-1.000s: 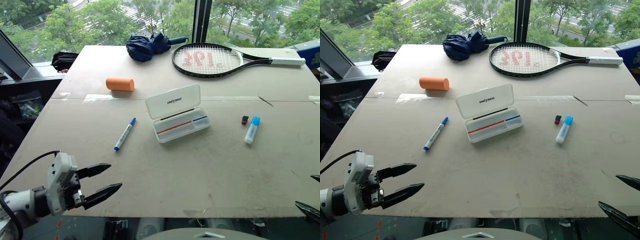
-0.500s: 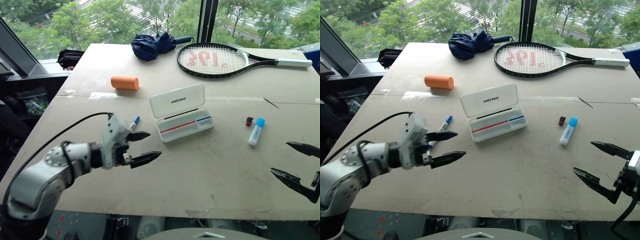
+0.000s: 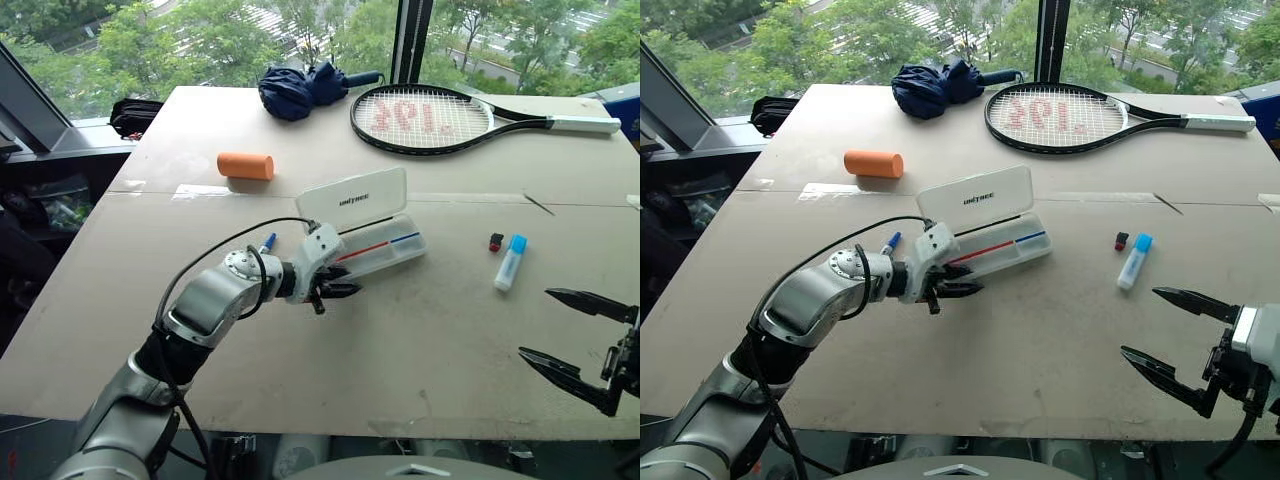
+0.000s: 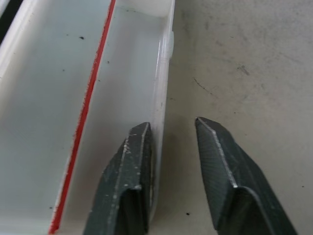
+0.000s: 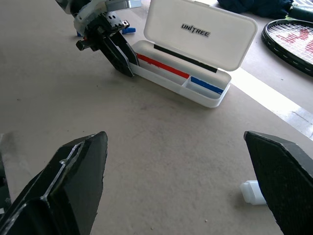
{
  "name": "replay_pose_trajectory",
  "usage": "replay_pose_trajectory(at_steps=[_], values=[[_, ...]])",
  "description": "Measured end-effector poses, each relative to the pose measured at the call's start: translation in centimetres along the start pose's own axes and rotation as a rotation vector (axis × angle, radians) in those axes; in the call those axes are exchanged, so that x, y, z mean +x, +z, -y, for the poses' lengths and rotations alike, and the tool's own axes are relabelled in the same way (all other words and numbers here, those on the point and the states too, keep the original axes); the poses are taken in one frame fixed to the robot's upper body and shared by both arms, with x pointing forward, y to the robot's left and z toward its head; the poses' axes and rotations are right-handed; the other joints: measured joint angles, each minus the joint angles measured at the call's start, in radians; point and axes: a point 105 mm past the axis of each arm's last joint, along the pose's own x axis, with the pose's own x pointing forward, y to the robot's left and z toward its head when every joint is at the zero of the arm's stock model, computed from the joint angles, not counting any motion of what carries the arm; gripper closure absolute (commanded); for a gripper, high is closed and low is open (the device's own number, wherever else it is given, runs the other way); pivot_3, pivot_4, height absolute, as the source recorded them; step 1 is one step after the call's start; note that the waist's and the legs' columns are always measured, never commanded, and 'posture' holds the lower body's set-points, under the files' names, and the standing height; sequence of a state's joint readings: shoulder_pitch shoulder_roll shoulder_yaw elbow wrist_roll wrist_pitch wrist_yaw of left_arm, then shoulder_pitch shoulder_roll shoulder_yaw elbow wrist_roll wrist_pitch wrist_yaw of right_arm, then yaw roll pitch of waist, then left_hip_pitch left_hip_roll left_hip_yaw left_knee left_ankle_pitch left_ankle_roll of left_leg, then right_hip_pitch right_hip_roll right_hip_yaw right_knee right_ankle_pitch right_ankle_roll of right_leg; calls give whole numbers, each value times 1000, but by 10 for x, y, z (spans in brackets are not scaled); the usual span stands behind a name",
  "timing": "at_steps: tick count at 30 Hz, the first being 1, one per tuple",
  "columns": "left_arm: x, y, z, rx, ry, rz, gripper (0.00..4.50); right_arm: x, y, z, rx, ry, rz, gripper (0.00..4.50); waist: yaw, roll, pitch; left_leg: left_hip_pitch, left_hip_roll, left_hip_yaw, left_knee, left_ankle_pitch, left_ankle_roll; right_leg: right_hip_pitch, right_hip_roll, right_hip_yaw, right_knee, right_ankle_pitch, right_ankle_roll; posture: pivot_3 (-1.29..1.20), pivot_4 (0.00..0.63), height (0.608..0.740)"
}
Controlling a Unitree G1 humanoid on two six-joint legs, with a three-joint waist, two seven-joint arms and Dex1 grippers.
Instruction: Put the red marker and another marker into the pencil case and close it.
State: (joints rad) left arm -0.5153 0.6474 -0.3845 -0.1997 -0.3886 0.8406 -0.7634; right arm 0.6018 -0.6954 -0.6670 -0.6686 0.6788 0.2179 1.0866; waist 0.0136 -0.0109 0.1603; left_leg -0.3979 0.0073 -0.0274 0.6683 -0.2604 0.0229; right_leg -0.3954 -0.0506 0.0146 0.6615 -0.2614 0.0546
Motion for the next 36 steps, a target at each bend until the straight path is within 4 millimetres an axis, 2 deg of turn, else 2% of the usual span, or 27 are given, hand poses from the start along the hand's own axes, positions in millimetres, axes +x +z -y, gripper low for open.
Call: replay_pose_trajectory(at_steps=[1, 2, 7, 15, 25, 26, 27, 28, 31, 32, 36], values=[[2, 0, -2, 15, 5, -1, 4395, -1, -1, -2, 3, -7, 0, 0, 1, 1, 0, 0, 0, 0, 0, 0, 0, 0, 0, 0, 0, 0, 0, 0, 150, 730], [2, 2, -2, 35, 1, 6, 4472, -1, -1, -3, 5, -9, -2, 0, 1, 1, -1, 0, 0, 0, 0, 0, 0, 0, 0, 0, 0, 0, 0, 0, 150, 730], [5, 4, -4, 133, -72, -5, 4472, -7, -6, -14, 29, -37, -6, 0, 3, 1, -1, 0, 0, 0, 0, 0, 0, 1, -1, 0, 0, 0, 0, 0, 150, 730], [13, 9, -7, 396, -308, -26, 4472, -11, -9, -21, 18, -60, -22, 0, 5, 1, -1, -1, -2, 1, 1, 0, 0, 1, -1, -1, 0, 0, 0, 0, 150, 730], [19, 11, 12, 413, -399, -39, 4472, -14, -9, -30, 23, -81, -37, 0, -1, 1, -1, 0, 0, 0, 1, 0, 0, 0, -1, 0, 1, -1, 1, 0, 150, 730], [19, 11, 14, 410, -404, -40, 3877, -14, -9, -30, 23, -82, -38, 0, -1, 1, -1, 0, 0, 0, 1, 0, 0, 0, -1, -1, 1, -1, 1, 0, 150, 730], [18, 8, 16, 403, -408, -45, 3723, -13, -9, -30, 20, -80, -38, 0, -1, 1, -1, 0, 0, 0, 1, 0, 0, 0, -1, -1, 1, -1, 1, 0, 150, 730], [17, 6, 18, 396, -411, -45, 3375, -12, -9, -29, 16, -78, -36, 0, -2, 1, -1, 0, 0, 0, 1, 0, 0, 0, 0, 0, 1, -1, 1, 0, 150, 730], [12, 6, 17, 376, -384, -37, 2129, -9, -7, -28, 1, -57, -28, 0, -2, 1, -1, 0, 1, 0, 1, 0, 0, 0, 0, 0, 1, -1, 1, 0, 150, 730], [3, 9, 15, 335, -358, 3, 1658, -6, -5, -27, -5, -43, -21, 0, -3, 1, -1, 0, 1, 0, 1, 0, 0, 0, 0, 0, 1, -1, 1, 0, 150, 730], [-34, 21, 11, 186, -267, 159, 1658, 1, -5, -26, 0, -10, -2, 0, -9, 2, 0, 0, 3, 0, 0, 0, 0, 0, 0, 0, 1, -1, 1, 0, 150, 730]])
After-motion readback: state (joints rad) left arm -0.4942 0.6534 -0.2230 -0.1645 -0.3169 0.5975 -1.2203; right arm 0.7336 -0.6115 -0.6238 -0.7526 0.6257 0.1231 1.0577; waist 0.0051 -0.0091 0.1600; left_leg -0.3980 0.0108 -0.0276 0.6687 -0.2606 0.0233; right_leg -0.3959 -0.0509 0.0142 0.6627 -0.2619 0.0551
